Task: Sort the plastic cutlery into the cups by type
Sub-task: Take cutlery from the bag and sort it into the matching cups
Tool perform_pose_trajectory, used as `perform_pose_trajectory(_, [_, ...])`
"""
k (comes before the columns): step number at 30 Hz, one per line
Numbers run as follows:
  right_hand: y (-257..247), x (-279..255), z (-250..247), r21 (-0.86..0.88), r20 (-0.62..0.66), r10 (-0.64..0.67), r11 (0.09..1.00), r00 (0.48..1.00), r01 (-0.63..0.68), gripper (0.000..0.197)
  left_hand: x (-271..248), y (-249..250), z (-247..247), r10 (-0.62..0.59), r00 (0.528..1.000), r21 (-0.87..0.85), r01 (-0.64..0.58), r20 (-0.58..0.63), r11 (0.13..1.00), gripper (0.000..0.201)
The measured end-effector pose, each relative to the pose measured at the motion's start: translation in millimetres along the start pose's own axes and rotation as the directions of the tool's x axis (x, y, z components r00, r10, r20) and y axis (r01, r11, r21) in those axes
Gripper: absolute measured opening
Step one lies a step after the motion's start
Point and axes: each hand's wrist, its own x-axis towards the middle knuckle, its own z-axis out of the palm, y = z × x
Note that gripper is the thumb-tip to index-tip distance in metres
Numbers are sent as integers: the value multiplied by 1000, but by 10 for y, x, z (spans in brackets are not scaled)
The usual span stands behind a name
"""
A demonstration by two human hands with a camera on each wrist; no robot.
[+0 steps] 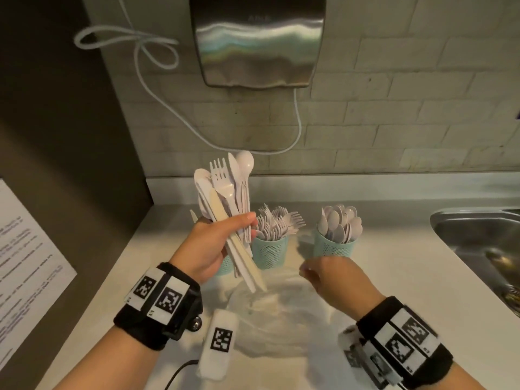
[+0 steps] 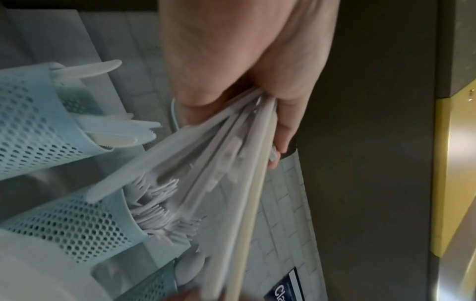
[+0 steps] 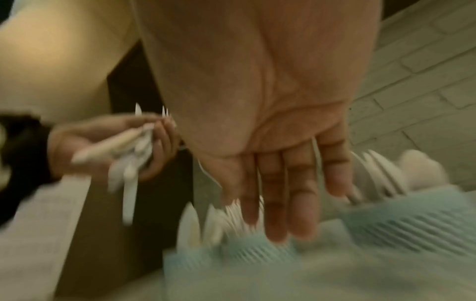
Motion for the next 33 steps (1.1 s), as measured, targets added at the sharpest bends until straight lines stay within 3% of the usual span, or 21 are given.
perform_pose_trajectory(2, [-157, 46, -230, 325, -184, 16, 945, 983, 46, 34, -64, -17, 44, -30, 996, 41, 26, 89, 999, 14])
perform_pose_trajectory(3, [-240, 68, -330, 498, -221, 49, 864, 974, 69, 36, -96, -37, 75, -50, 990, 67, 42, 132, 997, 17])
perform_pose_trajectory(6, [-419, 132, -470, 795, -205, 110, 598, 973, 100, 32, -155, -151, 157, -117, 968, 114, 93, 222, 989, 30])
perform_pose_trajectory(10, [-467, 185, -375, 916, -146, 187, 397, 971, 62, 22, -188, -279, 214, -165, 958, 72, 152, 235, 986, 32])
perform_pose_trajectory(17, [-375, 182, -340, 998, -55, 325, 9, 944, 55, 14, -113, -387, 167, -192, 980, 77, 188, 46, 979, 12])
perform_pose_trajectory(19, [-388, 186, -294, 1000, -8, 306, 25, 952, 1, 16, -106, -414, 190, -184, 981, 143, 175, 54, 974, 13])
perform_pose_trajectory(24, [-429, 227, -141, 981, 1, 233, 189, 972, -46, 26, -92, -435, 348, -188, 975, 206, 161, 120, 965, 22])
perform_pose_trajectory(28, [-339, 265, -163, 980, -26, 280, 196, 960, -30, 19, -42, -472, 383, -208, 973, 221, 182, 102, 958, 19])
perform_pose_trajectory(33, [-292, 251, -145, 973, -21, 273, 227, 962, -43, 32, -27, -489, 409, -205, 972, 178, 183, 112, 967, 18])
